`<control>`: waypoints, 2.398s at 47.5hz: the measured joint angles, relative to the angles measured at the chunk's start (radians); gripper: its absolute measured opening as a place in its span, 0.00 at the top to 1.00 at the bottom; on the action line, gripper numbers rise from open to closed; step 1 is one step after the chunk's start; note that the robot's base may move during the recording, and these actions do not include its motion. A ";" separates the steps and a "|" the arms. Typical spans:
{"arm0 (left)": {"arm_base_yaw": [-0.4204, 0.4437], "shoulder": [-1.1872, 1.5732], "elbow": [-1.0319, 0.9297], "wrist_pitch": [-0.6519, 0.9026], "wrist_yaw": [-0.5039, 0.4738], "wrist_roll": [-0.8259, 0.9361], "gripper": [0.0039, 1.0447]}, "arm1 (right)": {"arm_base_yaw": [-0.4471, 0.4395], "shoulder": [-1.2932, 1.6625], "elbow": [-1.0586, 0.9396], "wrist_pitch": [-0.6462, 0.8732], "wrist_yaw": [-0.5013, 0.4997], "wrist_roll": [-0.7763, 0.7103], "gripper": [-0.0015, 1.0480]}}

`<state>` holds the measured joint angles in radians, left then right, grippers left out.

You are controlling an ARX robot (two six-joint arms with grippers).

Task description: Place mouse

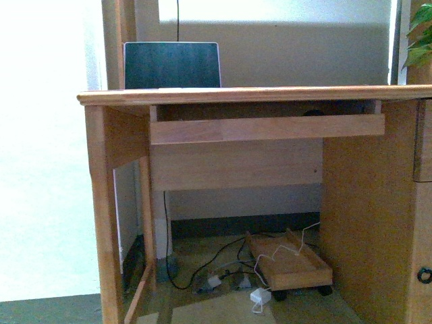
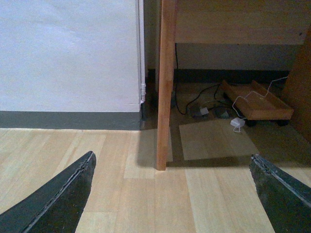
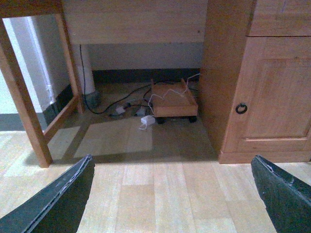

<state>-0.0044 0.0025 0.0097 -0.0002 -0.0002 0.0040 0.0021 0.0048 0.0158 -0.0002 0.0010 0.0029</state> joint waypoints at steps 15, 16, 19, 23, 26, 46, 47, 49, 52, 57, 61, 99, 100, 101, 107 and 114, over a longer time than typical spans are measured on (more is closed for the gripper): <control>0.000 0.000 0.000 0.000 0.000 0.000 0.07 | 0.000 0.000 0.000 0.000 0.000 0.000 0.07; 0.000 0.000 0.000 0.000 0.000 0.000 0.07 | 0.000 0.000 0.000 0.000 0.000 0.000 0.07; 0.000 0.000 0.000 0.000 0.000 0.000 0.07 | 0.000 0.000 0.000 0.000 0.000 0.000 0.07; 0.000 0.000 0.000 0.000 0.000 0.000 0.07 | 0.000 0.000 0.000 0.000 0.000 0.000 0.07; 0.000 0.000 0.000 0.000 0.000 0.000 0.07 | 0.000 0.000 0.000 0.000 0.000 0.000 0.07; 0.000 0.001 0.000 0.000 0.000 0.000 0.07 | 0.000 0.000 0.000 0.000 0.001 0.000 0.07; 0.000 0.001 0.000 0.000 0.000 0.000 0.07 | 0.000 0.000 0.000 0.000 0.000 0.000 0.07; 0.000 0.001 0.000 0.000 0.000 0.000 0.07 | 0.000 0.000 0.000 0.000 0.002 0.000 0.07; 0.000 0.001 0.000 0.000 0.000 0.000 0.07 | 0.000 0.000 0.000 0.000 0.001 0.000 0.07; 0.000 0.001 0.000 0.000 0.000 0.000 0.07 | 0.000 0.000 0.000 0.000 0.000 0.000 0.07; 0.000 0.001 0.000 0.000 0.000 0.000 0.07 | 0.000 0.000 0.000 0.000 0.000 0.000 0.07; -0.021 0.592 0.175 0.234 0.145 -0.085 0.07 | 0.000 0.000 0.000 0.000 -0.002 0.000 0.07; -0.032 0.638 0.182 0.279 0.117 -0.040 0.07 | 0.000 0.000 0.000 0.000 -0.001 0.000 0.07; -0.045 0.688 0.188 0.332 0.087 -0.003 0.07 | 0.000 0.000 0.000 0.000 -0.001 0.000 0.07; -0.088 0.982 0.198 0.685 -0.013 0.345 0.07 | 0.000 0.000 0.000 0.000 -0.001 0.000 0.07; -0.094 1.332 0.258 1.036 0.030 0.754 0.07 | 0.000 0.000 0.000 0.000 -0.002 0.000 0.07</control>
<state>-0.0986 1.3342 0.2680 1.0363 0.0299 0.7578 0.0021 0.0048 0.0158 -0.0002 -0.0006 0.0029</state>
